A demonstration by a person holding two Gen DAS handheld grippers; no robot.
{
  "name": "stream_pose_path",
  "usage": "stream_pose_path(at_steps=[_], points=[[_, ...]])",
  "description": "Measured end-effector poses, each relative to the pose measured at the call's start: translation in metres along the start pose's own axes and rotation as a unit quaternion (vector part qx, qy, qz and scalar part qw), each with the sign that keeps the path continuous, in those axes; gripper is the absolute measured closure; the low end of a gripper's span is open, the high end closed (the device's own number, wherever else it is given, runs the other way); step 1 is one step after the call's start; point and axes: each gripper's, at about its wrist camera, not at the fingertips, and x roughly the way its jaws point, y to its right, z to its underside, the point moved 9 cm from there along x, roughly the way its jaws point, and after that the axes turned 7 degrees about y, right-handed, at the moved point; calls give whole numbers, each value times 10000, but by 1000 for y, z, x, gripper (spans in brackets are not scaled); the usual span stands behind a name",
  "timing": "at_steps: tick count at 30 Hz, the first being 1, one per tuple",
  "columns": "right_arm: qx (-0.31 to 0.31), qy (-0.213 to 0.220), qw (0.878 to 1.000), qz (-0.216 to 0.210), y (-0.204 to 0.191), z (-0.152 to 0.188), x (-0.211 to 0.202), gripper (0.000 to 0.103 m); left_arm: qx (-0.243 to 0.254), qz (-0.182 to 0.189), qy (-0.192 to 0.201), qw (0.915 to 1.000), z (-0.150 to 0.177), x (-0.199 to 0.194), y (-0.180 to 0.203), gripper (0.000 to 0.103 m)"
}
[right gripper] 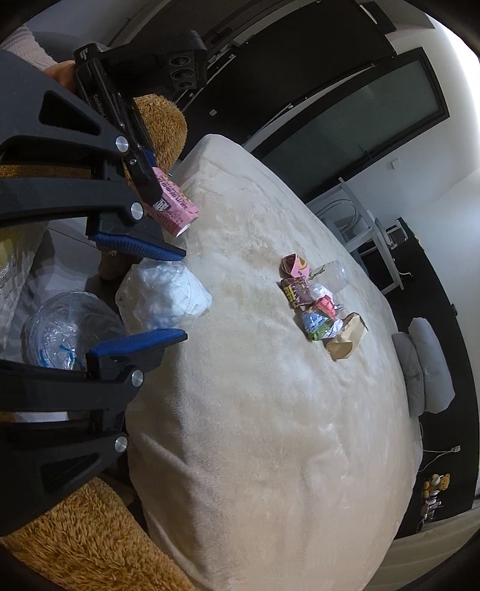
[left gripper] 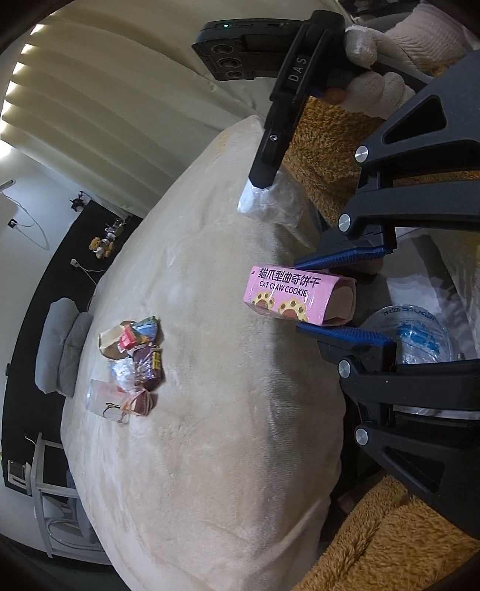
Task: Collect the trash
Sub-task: 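Carry the cookie box and tissue ball down to the clear trash bag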
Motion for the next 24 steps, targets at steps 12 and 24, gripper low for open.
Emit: stream_pose_path(at_steps=[12, 24], points=[[477, -1191, 9917, 119, 23, 49, 49, 64, -28, -157, -904, 9958, 38, 36, -11, 75], [1088, -1989, 9730, 434, 47, 82, 91, 64, -181, -637, -2014, 9773, 85, 78, -41, 75]])
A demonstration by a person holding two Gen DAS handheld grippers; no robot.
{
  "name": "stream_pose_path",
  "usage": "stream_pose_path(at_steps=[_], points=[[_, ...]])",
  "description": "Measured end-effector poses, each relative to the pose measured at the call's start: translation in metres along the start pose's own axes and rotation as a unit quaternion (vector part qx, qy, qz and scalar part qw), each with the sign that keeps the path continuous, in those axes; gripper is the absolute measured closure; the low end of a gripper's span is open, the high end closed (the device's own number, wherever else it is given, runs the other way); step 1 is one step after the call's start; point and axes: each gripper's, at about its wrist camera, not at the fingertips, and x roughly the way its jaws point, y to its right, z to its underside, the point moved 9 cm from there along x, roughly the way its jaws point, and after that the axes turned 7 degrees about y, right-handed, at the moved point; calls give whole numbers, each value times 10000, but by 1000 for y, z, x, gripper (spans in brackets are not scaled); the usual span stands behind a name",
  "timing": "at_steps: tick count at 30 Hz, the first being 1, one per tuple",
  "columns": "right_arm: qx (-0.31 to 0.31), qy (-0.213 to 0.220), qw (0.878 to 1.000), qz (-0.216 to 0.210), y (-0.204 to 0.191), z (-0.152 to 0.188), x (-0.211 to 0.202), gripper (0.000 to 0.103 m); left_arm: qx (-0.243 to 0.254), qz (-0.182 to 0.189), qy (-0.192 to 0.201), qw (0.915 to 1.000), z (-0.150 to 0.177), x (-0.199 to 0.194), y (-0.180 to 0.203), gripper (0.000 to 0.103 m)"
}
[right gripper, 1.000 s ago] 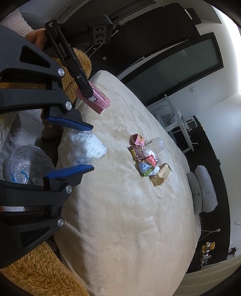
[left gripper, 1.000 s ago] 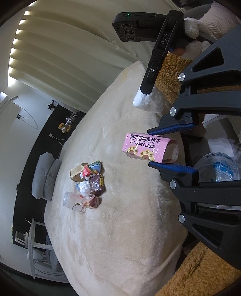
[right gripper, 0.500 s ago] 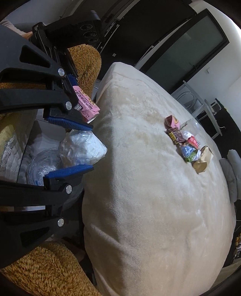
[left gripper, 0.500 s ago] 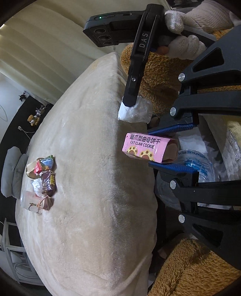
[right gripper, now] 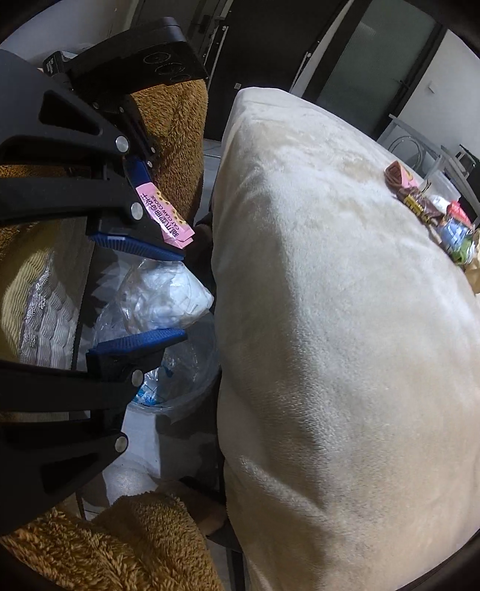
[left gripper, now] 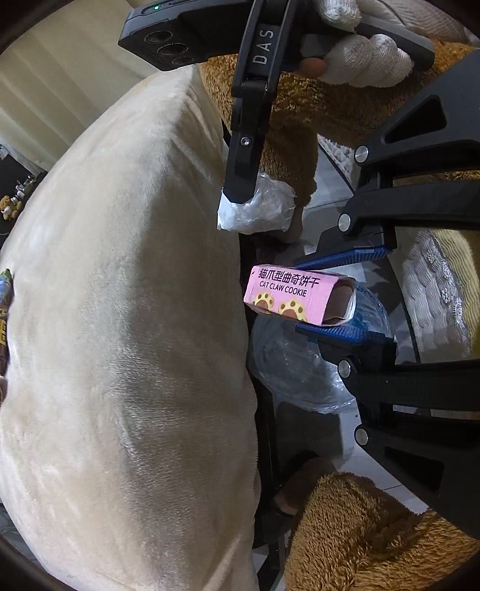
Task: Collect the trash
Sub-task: 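Carry the cookie box and tissue ball down to the clear trash bag, then open both tools to drop the items into the trash bag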
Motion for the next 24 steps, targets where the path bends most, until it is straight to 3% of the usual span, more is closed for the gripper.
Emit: stream_pose_path(at_steps=[8, 12, 24], points=[[311, -647, 9971, 253, 10, 14, 44, 64, -178, -437, -744, 9961, 15, 36, -19, 75], [507, -880, 9940, 394, 18, 17, 60, 64, -156, -472, -1101, 9927, 25, 50, -23, 75], [694, -1145, 9899, 458, 29, 20, 74, 64, -288, -652, -1591, 9847, 41, 68, -34, 75]])
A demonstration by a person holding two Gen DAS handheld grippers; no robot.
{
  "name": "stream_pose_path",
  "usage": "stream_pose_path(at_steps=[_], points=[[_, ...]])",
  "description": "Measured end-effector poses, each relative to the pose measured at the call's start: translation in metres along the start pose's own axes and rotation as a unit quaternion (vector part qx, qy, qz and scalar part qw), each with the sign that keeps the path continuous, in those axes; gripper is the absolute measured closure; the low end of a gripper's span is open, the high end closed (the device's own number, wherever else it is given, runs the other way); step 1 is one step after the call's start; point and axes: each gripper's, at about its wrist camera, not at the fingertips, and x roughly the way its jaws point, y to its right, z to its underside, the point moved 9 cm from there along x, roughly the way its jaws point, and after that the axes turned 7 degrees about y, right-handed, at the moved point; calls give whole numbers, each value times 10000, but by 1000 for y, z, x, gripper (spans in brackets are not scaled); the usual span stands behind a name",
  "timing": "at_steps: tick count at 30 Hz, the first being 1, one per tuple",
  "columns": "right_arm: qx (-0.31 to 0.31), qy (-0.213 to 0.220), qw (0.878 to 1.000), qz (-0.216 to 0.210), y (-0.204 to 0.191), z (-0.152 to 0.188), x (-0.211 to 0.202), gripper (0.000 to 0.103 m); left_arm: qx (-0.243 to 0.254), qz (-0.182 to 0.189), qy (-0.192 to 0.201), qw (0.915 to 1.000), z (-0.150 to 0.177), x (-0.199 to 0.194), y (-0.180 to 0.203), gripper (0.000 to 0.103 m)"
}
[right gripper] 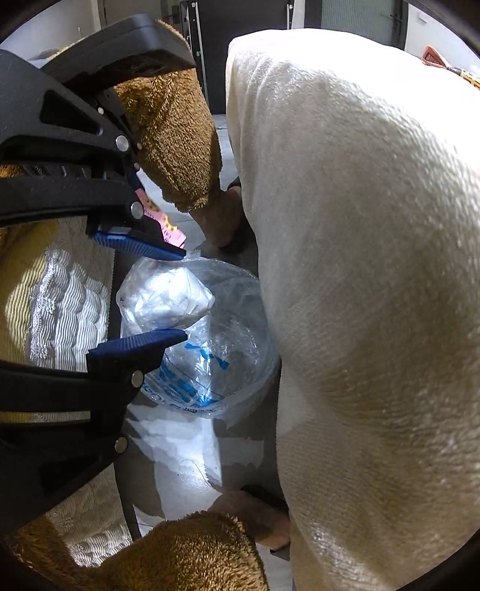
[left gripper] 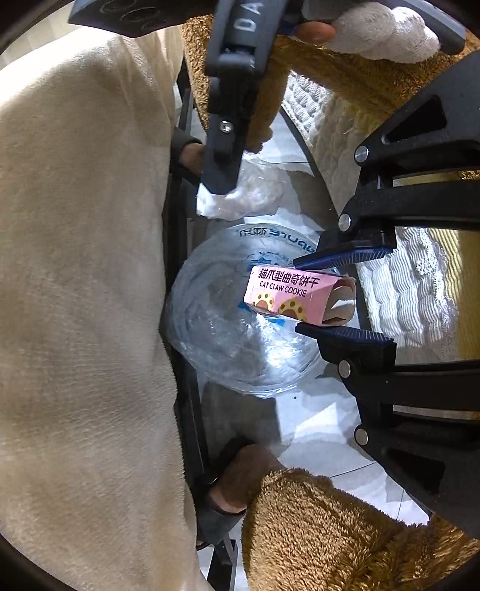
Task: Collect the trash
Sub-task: 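Open both tools to drop the items into the trash bag, then raise both tools back over the trash pile on the bed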
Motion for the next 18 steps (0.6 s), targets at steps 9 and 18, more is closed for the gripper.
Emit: stream_pose_path(at_steps=[9, 18], points=[[223, 51, 9997, -44, 3, -1, -1, 44, -80, -16, 53, 10000, -2, -1, -5, 49], [62, 173, 9998, -60, -2, -1, -7, 44, -198, 59, 410, 9989, -9, -17, -6, 49]])
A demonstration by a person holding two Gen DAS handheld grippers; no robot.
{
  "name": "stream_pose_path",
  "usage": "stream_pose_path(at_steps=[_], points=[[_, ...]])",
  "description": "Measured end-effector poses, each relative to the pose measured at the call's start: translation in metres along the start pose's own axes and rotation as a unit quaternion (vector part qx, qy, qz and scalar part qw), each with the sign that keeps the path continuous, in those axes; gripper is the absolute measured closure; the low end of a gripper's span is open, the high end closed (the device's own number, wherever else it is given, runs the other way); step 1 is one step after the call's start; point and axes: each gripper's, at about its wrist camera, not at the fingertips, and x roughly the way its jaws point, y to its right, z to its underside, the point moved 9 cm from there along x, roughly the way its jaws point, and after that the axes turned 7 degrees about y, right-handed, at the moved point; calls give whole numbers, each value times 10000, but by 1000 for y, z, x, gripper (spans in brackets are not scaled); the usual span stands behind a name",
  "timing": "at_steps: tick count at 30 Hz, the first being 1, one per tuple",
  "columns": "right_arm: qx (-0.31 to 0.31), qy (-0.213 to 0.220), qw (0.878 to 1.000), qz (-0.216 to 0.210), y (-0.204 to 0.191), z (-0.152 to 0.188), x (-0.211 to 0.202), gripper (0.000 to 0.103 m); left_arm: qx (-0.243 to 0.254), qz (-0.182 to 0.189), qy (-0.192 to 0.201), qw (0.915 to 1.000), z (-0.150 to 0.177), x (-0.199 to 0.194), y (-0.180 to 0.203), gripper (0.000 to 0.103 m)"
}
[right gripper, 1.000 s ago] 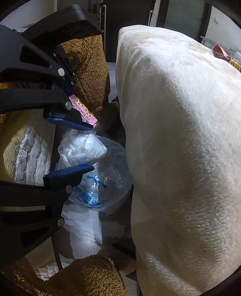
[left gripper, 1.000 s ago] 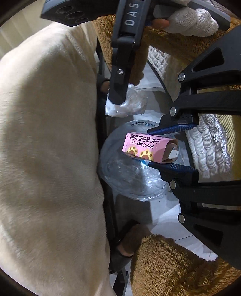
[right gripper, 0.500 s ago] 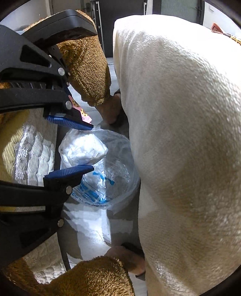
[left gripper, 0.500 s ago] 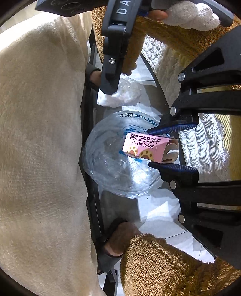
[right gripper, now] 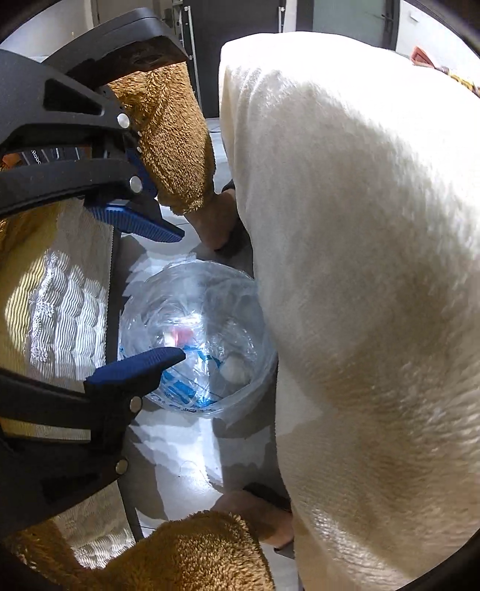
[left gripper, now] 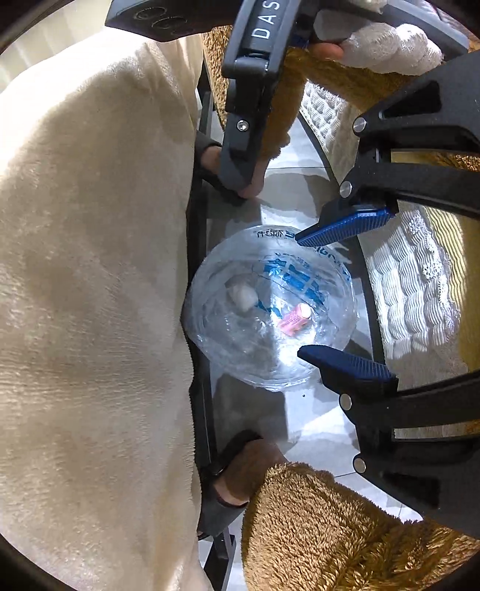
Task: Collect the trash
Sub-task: 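Raise both tools back over the trash pile on the bed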
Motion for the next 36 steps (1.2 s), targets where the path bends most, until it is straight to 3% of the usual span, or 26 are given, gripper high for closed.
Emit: stream_pose_path(at_steps=[8, 13, 19, 29, 36], points=[[-343, 624, 9973, -190, -12, -3, -37, 44, -160, 234, 754, 9967, -15, -35, -3, 49], [-734, 1384, 9867, -441, -23, -6, -79, 44, -144, 567, 1656, 9845, -28, -78, 0, 49], [-1373, 2363, 9608, -469, -42, -10, -122, 44, -42, 649, 2476, 9667, -42, -116, 2, 49], [-2735, 3470, 8971, 65, -77, -20, -178, 43, 355, 738, 3265, 9417, -67, -173, 9, 49], [-2758, 3411, 8985, -163, -91, -57, -182, 42, 436, 777, 3707, 9245, -104, -207, -2, 49]])
